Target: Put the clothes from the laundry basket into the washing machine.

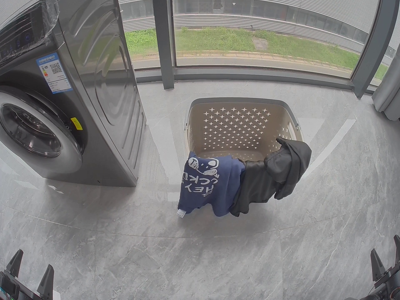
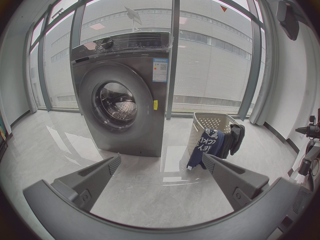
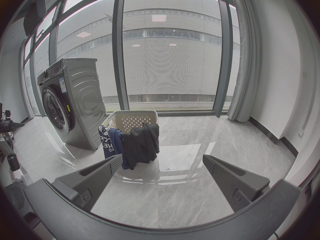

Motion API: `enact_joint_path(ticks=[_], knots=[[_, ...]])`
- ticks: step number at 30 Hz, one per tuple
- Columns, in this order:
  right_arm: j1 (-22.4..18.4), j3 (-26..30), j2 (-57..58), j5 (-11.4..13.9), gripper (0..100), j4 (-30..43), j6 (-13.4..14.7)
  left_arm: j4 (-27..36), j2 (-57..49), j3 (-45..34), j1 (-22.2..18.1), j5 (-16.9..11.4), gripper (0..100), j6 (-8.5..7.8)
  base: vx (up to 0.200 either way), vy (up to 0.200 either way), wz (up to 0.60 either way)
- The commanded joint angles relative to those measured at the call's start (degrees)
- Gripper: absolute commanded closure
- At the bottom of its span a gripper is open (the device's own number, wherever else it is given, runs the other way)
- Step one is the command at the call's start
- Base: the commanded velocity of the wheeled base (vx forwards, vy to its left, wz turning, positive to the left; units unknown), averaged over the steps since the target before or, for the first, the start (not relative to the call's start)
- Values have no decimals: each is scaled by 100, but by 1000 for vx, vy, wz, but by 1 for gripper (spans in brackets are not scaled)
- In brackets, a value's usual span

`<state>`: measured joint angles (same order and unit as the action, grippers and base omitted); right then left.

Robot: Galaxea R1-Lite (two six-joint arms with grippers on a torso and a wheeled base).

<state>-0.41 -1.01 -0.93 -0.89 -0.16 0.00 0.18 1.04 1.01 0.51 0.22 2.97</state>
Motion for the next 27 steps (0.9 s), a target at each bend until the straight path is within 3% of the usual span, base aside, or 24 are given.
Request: enact_joint_path(ticks=[1,10,25,27], knots=[[-2,101,93,1,0,-2,0,-1,-104,-92,2,4,0,1,0,-200,0],[-2,101,93,1,0,-2,0,-1,-104,-92,-7,4,0,10,0,0,0],[-2,101,93,1,0,-2,0,-1,-104,-92,2,4,0,19,200,0,0],[-2,101,93,1,0,-2,0,-1,-104,-92,2,4,0,19,0,0,0]])
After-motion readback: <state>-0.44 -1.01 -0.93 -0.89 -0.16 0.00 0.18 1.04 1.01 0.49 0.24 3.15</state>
